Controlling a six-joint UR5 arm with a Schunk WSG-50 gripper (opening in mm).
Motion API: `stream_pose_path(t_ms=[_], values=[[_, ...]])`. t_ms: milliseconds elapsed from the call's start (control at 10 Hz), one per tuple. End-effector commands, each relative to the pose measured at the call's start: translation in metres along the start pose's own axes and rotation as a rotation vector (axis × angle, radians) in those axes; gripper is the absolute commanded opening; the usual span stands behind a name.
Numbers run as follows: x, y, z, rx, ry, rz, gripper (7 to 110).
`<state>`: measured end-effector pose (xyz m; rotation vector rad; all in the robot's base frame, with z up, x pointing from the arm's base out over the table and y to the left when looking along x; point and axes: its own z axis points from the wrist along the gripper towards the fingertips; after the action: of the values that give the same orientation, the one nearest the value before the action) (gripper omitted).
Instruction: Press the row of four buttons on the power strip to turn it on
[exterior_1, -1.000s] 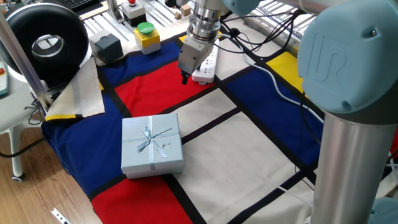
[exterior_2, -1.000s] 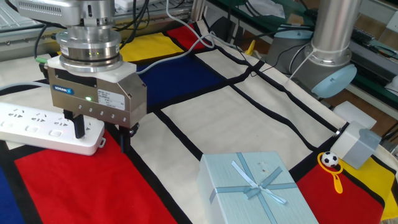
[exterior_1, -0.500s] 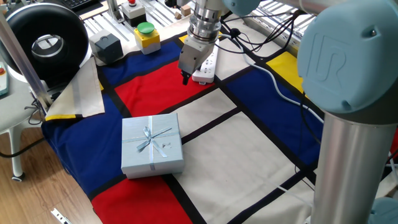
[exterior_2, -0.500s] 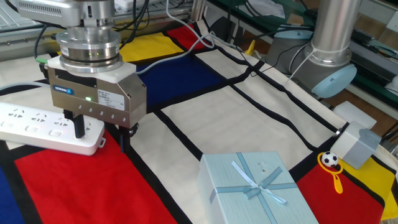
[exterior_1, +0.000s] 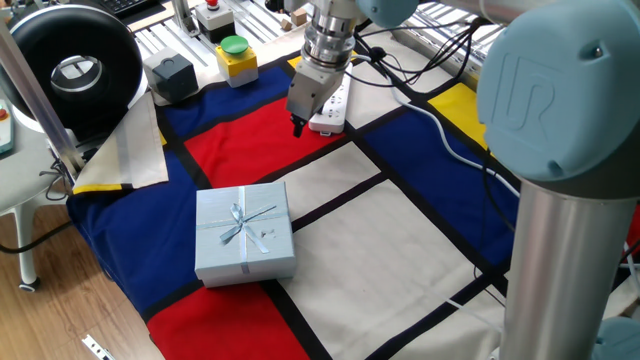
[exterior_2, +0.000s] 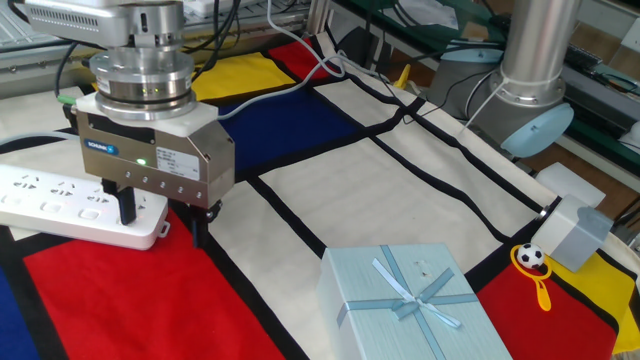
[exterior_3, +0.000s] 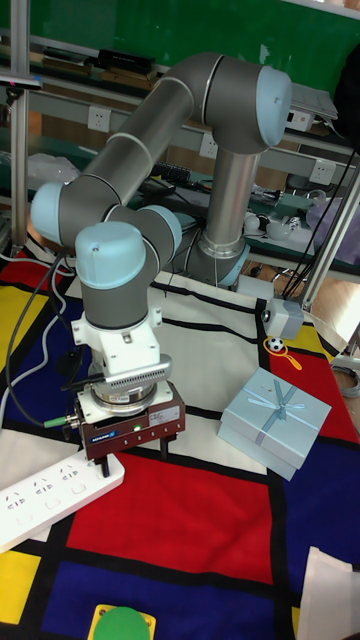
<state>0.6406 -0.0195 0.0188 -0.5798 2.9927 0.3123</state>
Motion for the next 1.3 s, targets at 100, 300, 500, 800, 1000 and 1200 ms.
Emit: stream_pose_path(t_ms=[100,300,500,800,1000,1200], values=[[-0.002,0.0,0.001,-0.005,-0.007,0.01,88],[-0.003,0.001,0.0,-0.005,-0.007,0.01,88],[0.003,0.002,-0.019,-0.007,0.019,0.012,88],[-0.01,0.005,-0.032,-0.023,0.013,0.013,88],[-0.03,0.008,-0.061,-0.005,0.021,0.039,88],[-0.053,0.015,-0.082,0.013,-0.015,0.12,66]])
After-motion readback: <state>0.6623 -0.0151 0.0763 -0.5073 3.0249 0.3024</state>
